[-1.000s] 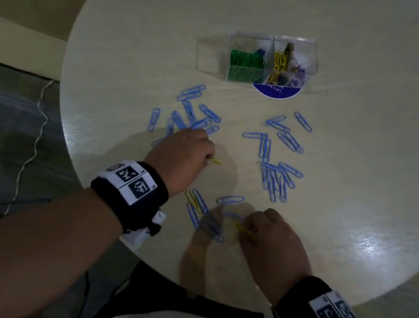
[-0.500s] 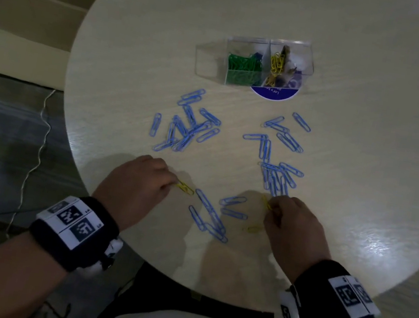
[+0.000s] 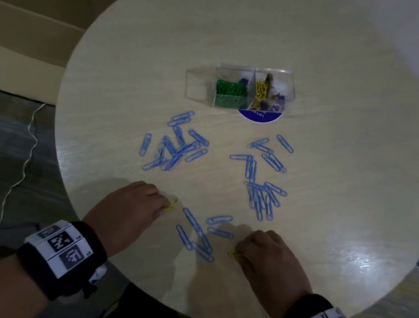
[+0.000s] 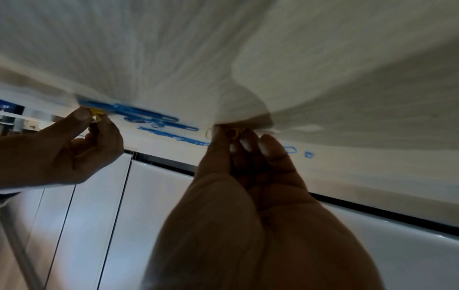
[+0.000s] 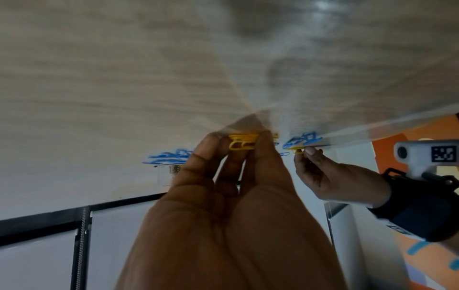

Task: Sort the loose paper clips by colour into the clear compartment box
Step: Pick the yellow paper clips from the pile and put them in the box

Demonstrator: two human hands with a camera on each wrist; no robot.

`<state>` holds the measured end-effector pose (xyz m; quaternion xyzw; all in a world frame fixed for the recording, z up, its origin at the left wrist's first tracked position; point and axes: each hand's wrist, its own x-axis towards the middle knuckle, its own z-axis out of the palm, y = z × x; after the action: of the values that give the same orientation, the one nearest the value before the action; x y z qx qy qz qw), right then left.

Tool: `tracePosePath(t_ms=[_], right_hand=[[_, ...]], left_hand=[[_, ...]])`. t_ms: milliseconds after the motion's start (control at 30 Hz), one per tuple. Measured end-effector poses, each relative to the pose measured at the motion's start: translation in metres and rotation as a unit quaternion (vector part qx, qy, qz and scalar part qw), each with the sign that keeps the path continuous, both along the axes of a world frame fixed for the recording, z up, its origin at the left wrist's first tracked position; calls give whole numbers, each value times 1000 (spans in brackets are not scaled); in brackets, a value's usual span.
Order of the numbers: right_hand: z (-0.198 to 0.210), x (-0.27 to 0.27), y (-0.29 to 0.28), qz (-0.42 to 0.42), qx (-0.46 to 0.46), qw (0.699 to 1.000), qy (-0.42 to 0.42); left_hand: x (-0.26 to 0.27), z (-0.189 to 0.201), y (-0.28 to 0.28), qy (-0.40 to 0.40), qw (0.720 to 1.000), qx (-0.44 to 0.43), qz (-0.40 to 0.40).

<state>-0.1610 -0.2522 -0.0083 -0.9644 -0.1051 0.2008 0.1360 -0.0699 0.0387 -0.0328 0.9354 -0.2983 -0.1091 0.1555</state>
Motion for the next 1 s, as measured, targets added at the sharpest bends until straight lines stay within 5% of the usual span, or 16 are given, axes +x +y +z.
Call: tracePosePath(t_ms=[233, 467, 733, 867, 1000], right_hand=[[0, 4, 0, -30, -4, 1000, 5], [0, 6, -8, -60, 28, 997, 36], [-2, 9, -13, 25, 6, 1000, 15], [0, 16, -25, 51, 21, 998, -28], [6, 37, -43, -34, 114, 993, -25]], left_hand=[[-2, 16, -12, 43, 999, 14, 24], [5, 24, -23, 147, 979, 16, 139], [3, 33, -35, 74, 992, 63, 78], [41, 44, -56, 123, 976, -39, 177], [103, 66, -104, 109, 954, -169, 223]])
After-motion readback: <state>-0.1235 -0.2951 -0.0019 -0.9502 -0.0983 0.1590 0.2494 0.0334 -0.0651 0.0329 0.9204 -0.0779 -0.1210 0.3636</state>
